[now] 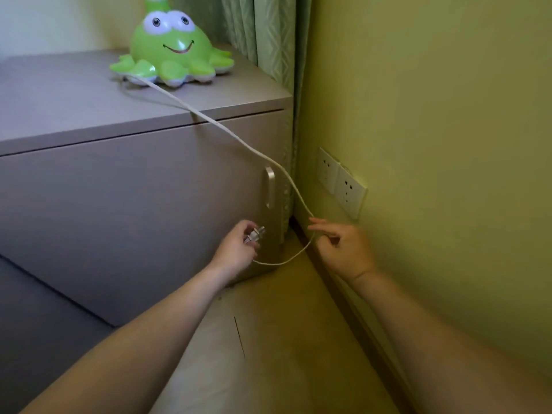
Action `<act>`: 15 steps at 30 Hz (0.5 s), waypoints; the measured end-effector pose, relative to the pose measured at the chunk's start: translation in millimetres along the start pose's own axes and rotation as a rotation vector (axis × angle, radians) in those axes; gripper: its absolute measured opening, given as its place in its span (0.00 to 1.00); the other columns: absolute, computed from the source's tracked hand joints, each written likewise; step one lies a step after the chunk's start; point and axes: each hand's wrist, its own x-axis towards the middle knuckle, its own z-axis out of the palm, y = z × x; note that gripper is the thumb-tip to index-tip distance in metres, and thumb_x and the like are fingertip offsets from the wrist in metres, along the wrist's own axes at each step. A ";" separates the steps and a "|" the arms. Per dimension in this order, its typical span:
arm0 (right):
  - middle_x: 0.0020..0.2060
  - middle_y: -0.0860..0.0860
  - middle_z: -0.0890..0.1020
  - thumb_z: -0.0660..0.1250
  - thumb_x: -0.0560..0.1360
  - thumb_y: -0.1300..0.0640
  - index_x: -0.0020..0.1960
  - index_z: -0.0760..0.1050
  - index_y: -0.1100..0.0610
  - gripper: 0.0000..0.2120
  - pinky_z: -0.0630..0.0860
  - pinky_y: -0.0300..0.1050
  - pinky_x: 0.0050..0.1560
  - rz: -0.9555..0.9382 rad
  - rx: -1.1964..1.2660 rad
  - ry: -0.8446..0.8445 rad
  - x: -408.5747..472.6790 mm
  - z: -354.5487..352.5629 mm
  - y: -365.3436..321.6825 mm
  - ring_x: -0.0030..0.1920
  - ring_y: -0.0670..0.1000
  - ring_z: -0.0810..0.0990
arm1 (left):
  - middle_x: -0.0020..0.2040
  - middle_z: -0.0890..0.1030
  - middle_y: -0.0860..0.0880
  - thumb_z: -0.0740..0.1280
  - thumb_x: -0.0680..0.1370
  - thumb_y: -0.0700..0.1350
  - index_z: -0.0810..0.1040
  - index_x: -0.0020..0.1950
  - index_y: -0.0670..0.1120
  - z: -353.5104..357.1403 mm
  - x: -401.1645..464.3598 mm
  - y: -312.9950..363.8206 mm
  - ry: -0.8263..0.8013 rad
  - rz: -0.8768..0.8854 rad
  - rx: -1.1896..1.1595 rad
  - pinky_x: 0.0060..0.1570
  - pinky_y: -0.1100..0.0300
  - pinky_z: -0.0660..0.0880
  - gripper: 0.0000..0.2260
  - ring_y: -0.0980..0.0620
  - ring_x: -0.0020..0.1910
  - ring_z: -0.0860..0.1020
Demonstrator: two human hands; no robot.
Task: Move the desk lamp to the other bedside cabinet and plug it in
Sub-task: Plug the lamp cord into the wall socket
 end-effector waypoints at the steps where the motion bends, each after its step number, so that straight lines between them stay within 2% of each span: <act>1: 0.61 0.47 0.80 0.62 0.74 0.59 0.54 0.82 0.51 0.14 0.73 0.31 0.43 0.029 -0.023 -0.021 -2.2 -3.1 2.9 0.32 0.33 0.73 | 0.52 0.79 0.48 0.62 0.75 0.35 0.72 0.50 0.58 7.4 2.9 2.9 -0.047 -0.013 -0.013 0.40 0.51 0.79 0.16 0.45 0.46 0.81; 2: 0.62 0.48 0.80 0.61 0.74 0.58 0.55 0.81 0.51 0.14 0.76 0.38 0.50 0.052 -0.065 -0.042 -4.3 -5.8 6.0 0.40 0.34 0.76 | 0.49 0.79 0.47 0.60 0.74 0.34 0.73 0.47 0.58 13.4 5.9 7.1 -0.085 -0.018 -0.020 0.40 0.50 0.78 0.18 0.44 0.45 0.80; 3: 0.63 0.49 0.79 0.61 0.74 0.58 0.58 0.80 0.52 0.14 0.75 0.45 0.59 0.079 -0.125 -0.060 -6.2 -8.3 7.6 0.51 0.40 0.78 | 0.46 0.79 0.46 0.59 0.74 0.33 0.74 0.46 0.58 18.9 10.4 11.9 -0.107 -0.023 -0.032 0.38 0.50 0.77 0.18 0.42 0.43 0.80; 4: 0.66 0.50 0.76 0.61 0.75 0.57 0.61 0.78 0.53 0.16 0.71 0.47 0.65 0.100 -0.194 -0.071 -7.6 -12.0 10.2 0.61 0.47 0.76 | 0.43 0.80 0.45 0.59 0.74 0.34 0.75 0.46 0.56 26.6 14.9 19.0 -0.115 -0.027 -0.072 0.36 0.51 0.75 0.16 0.42 0.40 0.78; 6: 0.70 0.51 0.71 0.60 0.75 0.57 0.66 0.72 0.54 0.19 0.64 0.48 0.71 0.119 -0.279 -0.089 -9.0 -17.2 15.1 0.70 0.51 0.68 | 0.39 0.78 0.43 0.60 0.77 0.35 0.78 0.48 0.48 39.8 23.6 34.8 -0.077 -0.041 -0.182 0.37 0.57 0.72 0.11 0.45 0.37 0.75; 8: 0.73 0.51 0.66 0.60 0.76 0.58 0.71 0.67 0.55 0.23 0.60 0.47 0.73 0.153 -0.300 -0.100 -10.7 -19.9 20.3 0.73 0.51 0.63 | 0.34 0.75 0.45 0.59 0.78 0.36 0.78 0.44 0.42 48.1 26.1 49.2 -0.053 -0.108 -0.330 0.31 0.64 0.70 0.08 0.50 0.31 0.72; 10: 0.75 0.52 0.63 0.59 0.76 0.59 0.73 0.63 0.56 0.25 0.58 0.45 0.74 0.183 -0.304 -0.089 -10.5 -21.6 25.9 0.74 0.51 0.61 | 0.31 0.70 0.47 0.56 0.78 0.40 0.73 0.36 0.44 48.8 23.1 56.1 -0.085 -0.220 -0.458 0.25 0.63 0.63 0.12 0.53 0.25 0.66; 12: 0.75 0.54 0.63 0.59 0.76 0.60 0.73 0.62 0.58 0.26 0.56 0.43 0.73 0.187 -0.301 -0.063 -8.6 -23.1 30.6 0.74 0.52 0.61 | 0.30 0.68 0.47 0.53 0.78 0.41 0.70 0.36 0.45 42.7 19.5 58.1 -0.117 -0.304 -0.503 0.24 0.64 0.59 0.13 0.53 0.23 0.62; 15: 0.73 0.55 0.65 0.59 0.75 0.62 0.72 0.63 0.59 0.25 0.58 0.43 0.72 0.180 -0.276 0.002 -3.5 -20.2 33.6 0.73 0.53 0.63 | 0.32 0.68 0.47 0.53 0.81 0.40 0.71 0.39 0.44 22.5 7.9 53.7 -0.123 -0.370 -0.518 0.27 0.60 0.63 0.12 0.52 0.27 0.64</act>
